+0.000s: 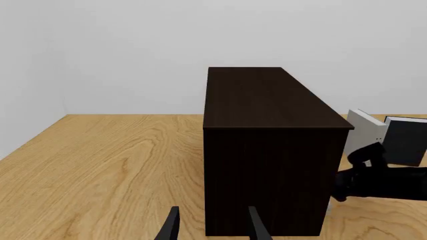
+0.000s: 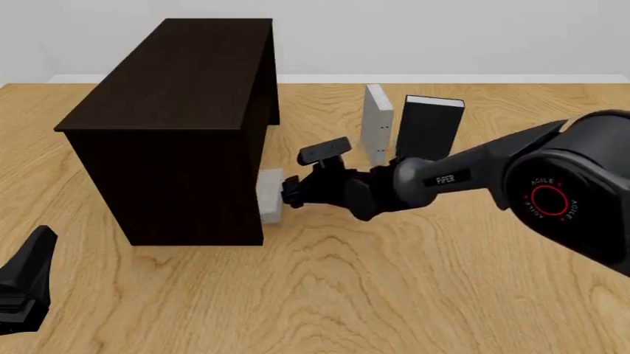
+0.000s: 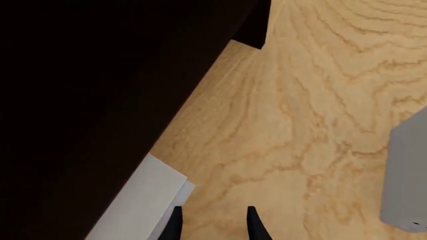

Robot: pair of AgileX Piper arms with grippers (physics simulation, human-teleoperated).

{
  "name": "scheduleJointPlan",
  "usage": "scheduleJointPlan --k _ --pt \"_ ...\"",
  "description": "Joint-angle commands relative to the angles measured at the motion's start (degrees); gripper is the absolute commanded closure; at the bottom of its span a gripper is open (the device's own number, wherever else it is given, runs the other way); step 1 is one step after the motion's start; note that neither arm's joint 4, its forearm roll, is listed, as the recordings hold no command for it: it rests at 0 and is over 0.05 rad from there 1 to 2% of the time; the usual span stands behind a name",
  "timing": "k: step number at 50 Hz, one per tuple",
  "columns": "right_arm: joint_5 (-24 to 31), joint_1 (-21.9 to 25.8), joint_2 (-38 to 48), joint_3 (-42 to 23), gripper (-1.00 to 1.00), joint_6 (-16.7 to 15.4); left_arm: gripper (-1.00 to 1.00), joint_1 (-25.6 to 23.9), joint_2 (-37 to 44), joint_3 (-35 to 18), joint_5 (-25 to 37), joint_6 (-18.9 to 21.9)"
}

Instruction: Pick up the book on the right and place it under the cabinet shelf.

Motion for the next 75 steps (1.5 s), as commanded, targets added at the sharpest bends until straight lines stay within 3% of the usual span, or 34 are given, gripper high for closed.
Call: scheduleJointPlan --k 1,75 --pt "0.1 1.5 0.4 -0.8 -1.0 3.3 -1.0 0.0 0.0 0.0 0.0 0.0" --pt "3.1 5.4 2.6 -5.8 -1.0 3.7 -1.0 0.0 0.0 0.0 0.0 0.0"
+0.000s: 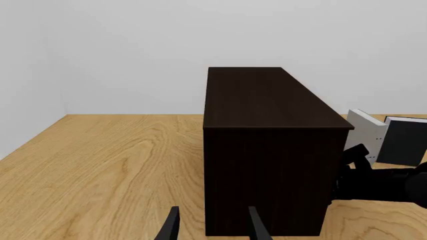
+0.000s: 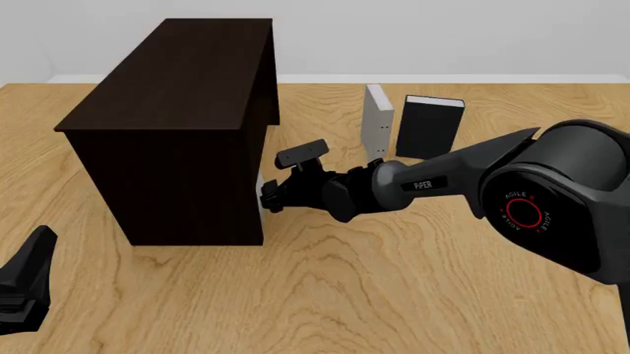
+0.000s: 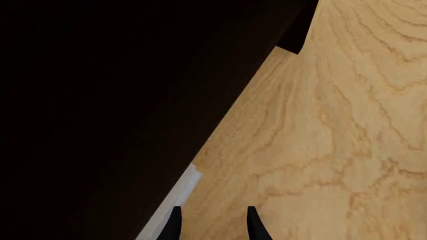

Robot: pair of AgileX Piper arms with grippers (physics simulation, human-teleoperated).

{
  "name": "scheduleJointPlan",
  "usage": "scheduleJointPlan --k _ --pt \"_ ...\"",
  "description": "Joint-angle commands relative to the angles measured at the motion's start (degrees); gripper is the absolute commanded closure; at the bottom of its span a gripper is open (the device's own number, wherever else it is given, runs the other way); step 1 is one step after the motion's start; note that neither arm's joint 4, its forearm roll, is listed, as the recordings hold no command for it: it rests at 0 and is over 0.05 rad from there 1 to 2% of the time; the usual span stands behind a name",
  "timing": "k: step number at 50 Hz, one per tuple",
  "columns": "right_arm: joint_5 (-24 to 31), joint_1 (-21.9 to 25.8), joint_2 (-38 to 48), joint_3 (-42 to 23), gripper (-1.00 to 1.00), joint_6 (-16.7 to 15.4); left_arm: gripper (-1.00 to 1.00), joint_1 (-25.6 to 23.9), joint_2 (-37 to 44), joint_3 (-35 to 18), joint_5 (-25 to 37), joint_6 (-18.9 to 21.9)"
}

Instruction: Pick up the book on the right and place it under the cabinet shelf.

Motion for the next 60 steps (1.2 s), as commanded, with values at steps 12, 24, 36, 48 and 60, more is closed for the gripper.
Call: scheduleJointPlan --k 12,24,36,48,60 --pt "-0.2 1.8 0.1 -0.5 -1.0 2.8 -1.0 0.0 0.0 0.0 0.0 0.0" --pt "-0.5 1.0 -0.1 0.1 -1.0 3.0 -1.0 0.0 0.0 0.0 0.0 0.0" --pt "-2.3 -1.2 -1.8 3.7 -1.0 2.4 -1.0 0.0 0.0 0.0 0.0 0.0" --pt "-6.3 -4.5 -6.1 11.2 -1.0 2.8 -1.0 0.0 0.0 0.0 0.0 0.0" --pt "-11.5 -6.5 -12.6 21.4 -1.0 3.4 -1.0 0.0 0.0 0.0 0.0 0.0"
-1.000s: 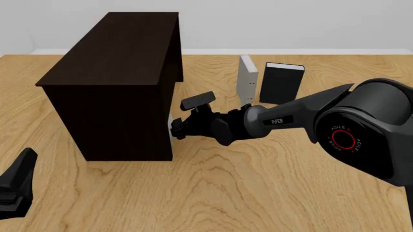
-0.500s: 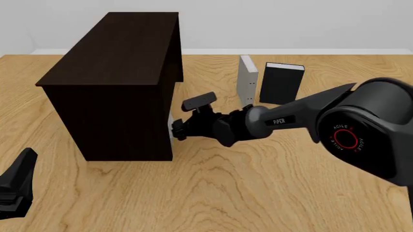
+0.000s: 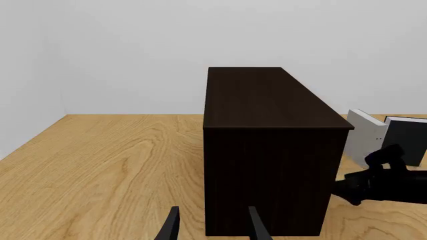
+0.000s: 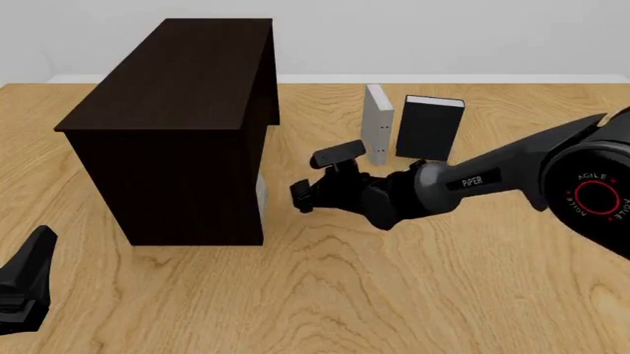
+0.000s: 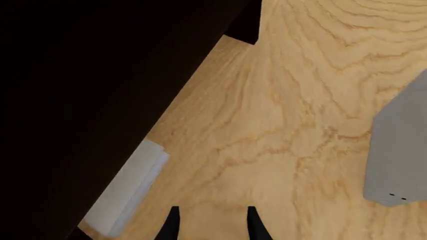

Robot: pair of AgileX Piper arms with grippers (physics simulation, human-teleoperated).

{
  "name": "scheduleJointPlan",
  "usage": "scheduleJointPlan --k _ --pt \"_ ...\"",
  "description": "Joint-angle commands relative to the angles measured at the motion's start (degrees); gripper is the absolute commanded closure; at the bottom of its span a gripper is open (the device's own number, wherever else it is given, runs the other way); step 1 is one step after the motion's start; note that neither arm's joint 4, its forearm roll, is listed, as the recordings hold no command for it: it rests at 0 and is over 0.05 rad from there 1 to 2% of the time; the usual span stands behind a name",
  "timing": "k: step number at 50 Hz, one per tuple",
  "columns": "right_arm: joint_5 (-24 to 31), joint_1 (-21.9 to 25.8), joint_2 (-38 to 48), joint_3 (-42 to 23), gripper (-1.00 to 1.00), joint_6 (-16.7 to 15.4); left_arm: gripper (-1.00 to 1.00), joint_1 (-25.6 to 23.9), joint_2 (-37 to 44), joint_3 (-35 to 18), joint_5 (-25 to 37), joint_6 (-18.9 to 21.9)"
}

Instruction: Pick up the book on the right and place it under the cabinet shelf.

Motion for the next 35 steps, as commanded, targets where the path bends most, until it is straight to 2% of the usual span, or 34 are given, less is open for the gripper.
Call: scheduleJointPlan --k 1,20,22,24,26,33,35 --pt "-4.7 -2.3 -5.6 9.0 -1.0 0.5 -1.0 0.0 0.0 0.0 0.0 0.0" --pt "-11.9 -5.6 -19.8 26.7 -1.0 -0.1 -1.0 0.0 0.0 0.0 0.0 0.0" --pt "-13.4 -7.7 -22.6 29.8 -1.0 -1.9 -1.0 0.0 0.0 0.0 0.0 0.0" --pt "-13.5 -7.4 -23.7 31.0 -1.0 -1.0 -1.0 0.0 0.0 0.0 0.0 0.0" --pt "-14.5 -9.7 -26.4 33.7 -1.0 -2.8 -1.0 0.0 0.0 0.0 0.0 0.0" --pt "-16.9 -12.7 -33.7 41.3 -1.0 -3.9 -1.0 0.0 0.0 0.0 0.0 0.0" --pt "-17.6 -14.7 -36.7 44.0 -1.0 -6.1 -1.0 0.0 0.0 0.0 0.0 0.0"
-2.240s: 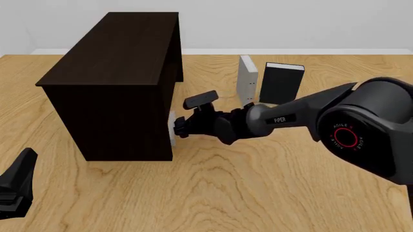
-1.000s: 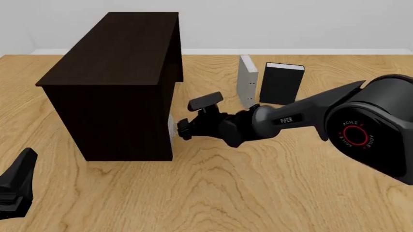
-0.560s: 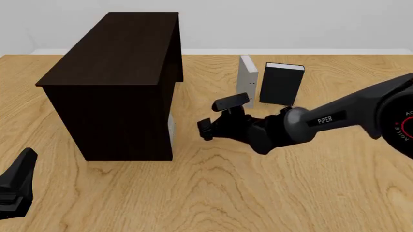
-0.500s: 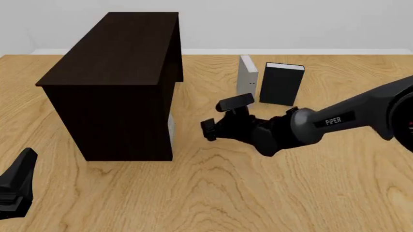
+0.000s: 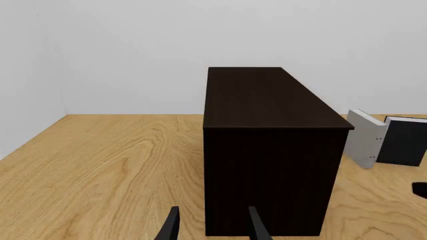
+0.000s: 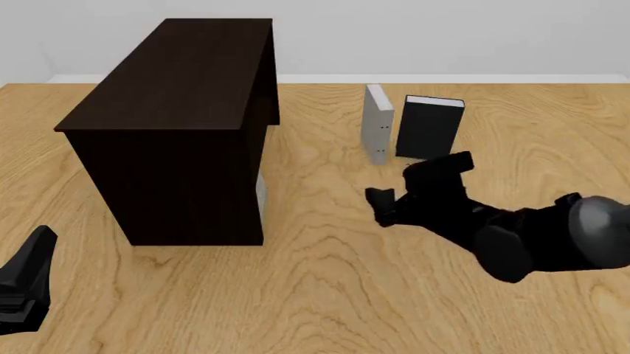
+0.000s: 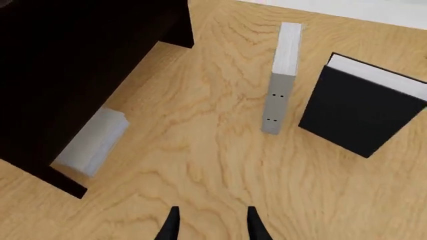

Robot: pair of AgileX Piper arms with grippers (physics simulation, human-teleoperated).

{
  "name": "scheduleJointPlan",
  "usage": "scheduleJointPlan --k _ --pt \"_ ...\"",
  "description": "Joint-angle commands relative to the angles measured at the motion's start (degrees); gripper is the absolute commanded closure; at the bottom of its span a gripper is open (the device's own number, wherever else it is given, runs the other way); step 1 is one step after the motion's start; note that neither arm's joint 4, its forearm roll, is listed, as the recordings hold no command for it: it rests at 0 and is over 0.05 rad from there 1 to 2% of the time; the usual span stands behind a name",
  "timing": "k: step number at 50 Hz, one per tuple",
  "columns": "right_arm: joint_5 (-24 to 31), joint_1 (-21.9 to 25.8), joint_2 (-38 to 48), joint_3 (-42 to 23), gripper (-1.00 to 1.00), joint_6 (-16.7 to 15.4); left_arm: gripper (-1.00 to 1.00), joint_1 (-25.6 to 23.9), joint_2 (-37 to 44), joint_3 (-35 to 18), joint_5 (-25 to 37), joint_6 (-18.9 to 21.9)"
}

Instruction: Pick up the book on the right and place it under the cabinet shelf.

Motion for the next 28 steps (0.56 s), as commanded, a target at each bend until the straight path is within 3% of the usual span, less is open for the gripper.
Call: scheduleJointPlan --k 1,13,28 --pt "-4.1 -5.9 -11.9 12.2 -1.0 -3.8 -1.0 0.0 0.0 0.0 0.0 0.0" --pt "-5.8 -12.2 -24.0 23.1 -1.0 -5.4 -1.0 0.0 0.0 0.0 0.0 0.0" --pt "-1.1 -15.8 -38.7 30.7 -1.0 -5.3 -1.0 0.0 0.0 0.0 0.0 0.0"
